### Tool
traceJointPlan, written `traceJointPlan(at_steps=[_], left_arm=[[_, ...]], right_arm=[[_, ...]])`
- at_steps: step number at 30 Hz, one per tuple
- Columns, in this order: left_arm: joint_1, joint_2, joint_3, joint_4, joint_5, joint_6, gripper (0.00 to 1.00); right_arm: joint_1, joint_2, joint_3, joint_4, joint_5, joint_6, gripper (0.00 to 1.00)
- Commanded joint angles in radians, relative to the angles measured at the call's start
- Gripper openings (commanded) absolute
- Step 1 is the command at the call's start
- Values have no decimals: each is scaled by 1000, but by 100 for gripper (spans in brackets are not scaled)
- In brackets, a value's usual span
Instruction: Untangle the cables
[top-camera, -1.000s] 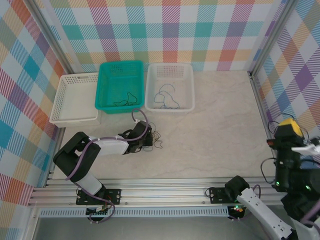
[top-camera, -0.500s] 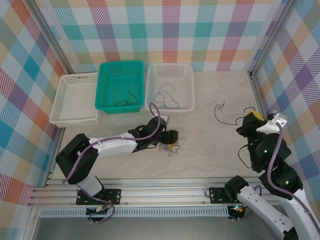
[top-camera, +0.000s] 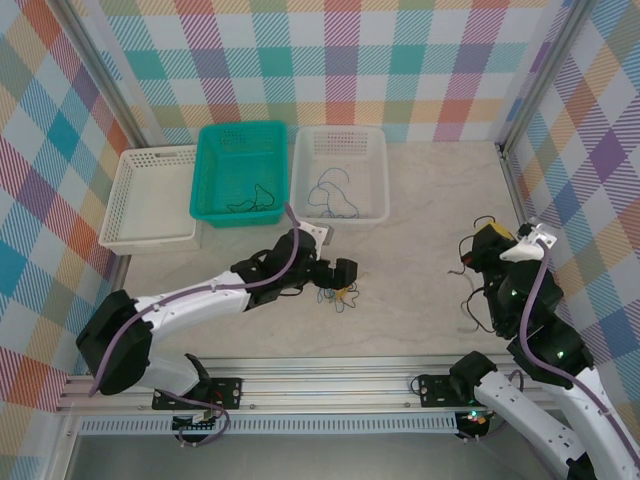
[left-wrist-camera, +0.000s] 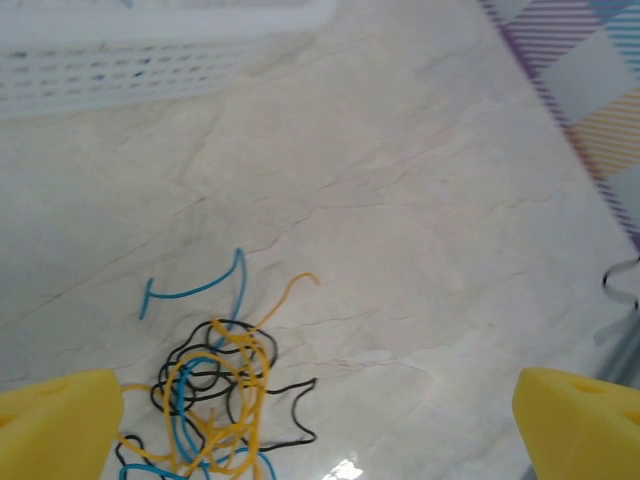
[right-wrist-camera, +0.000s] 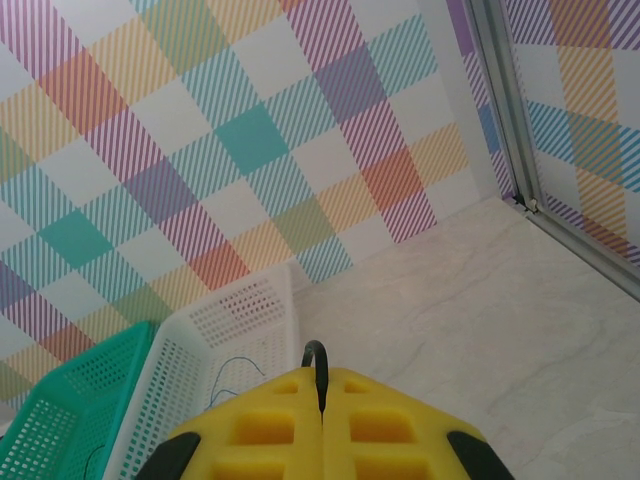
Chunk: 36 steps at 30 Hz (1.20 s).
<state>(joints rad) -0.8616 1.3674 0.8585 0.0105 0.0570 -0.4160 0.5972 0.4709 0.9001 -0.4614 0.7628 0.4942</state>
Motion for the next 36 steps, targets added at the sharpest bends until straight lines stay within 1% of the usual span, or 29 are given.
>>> traceJointPlan(at_steps=[1, 4, 6, 7, 10, 14, 18, 21, 26, 29, 31, 32, 33, 34, 35, 36], left_arm=[[7, -62, -48, 90, 86, 38, 100], [9, -108, -90, 188, 134, 48, 100], [8, -124, -105, 259, 238, 77, 100], [8, -126, -103, 273, 266, 85, 100], [-14, -128, -82, 279, 288, 136, 100], [-74, -119, -72, 310, 188, 235, 100], [-108, -66, -54, 373, 108, 317, 100], [-132, -21, -22, 394, 54, 414, 100], [-167, 86, 74, 361, 6, 619, 100], [-171, 168, 149, 336, 26, 685, 99], [-172, 213, 184, 339, 40, 698, 93], [-172, 230, 191, 354, 42, 699, 82], [-172, 242, 190, 376, 34, 693, 59], [-171, 246, 182, 401, 26, 678, 39], [-167, 242, 168, 423, 33, 662, 26], [-165, 231, 156, 432, 44, 646, 18]], right_arm=[[7, 5, -6, 22, -21, 30, 0], [7, 7, -20, 50, -48, 10, 0], [7, 8, -34, 80, -99, -5, 0], [6, 9, -41, 96, -121, -11, 0], [7, 16, -61, 154, -209, -17, 0], [7, 55, -54, 194, -305, -9, 0], [7, 121, -23, 210, -379, 13, 0], [7, 180, 19, 199, -447, 42, 0], [7, 254, 83, 178, -539, 77, 0], [5, 265, 90, 193, -592, 93, 0], [6, 260, 87, 197, -599, 103, 0], [6, 255, 84, 200, -593, 104, 0], [6, 248, 82, 198, -581, 104, 0], [6, 242, 81, 193, -565, 105, 0], [7, 234, 82, 181, -543, 107, 0], [7, 227, 86, 160, -515, 112, 0]])
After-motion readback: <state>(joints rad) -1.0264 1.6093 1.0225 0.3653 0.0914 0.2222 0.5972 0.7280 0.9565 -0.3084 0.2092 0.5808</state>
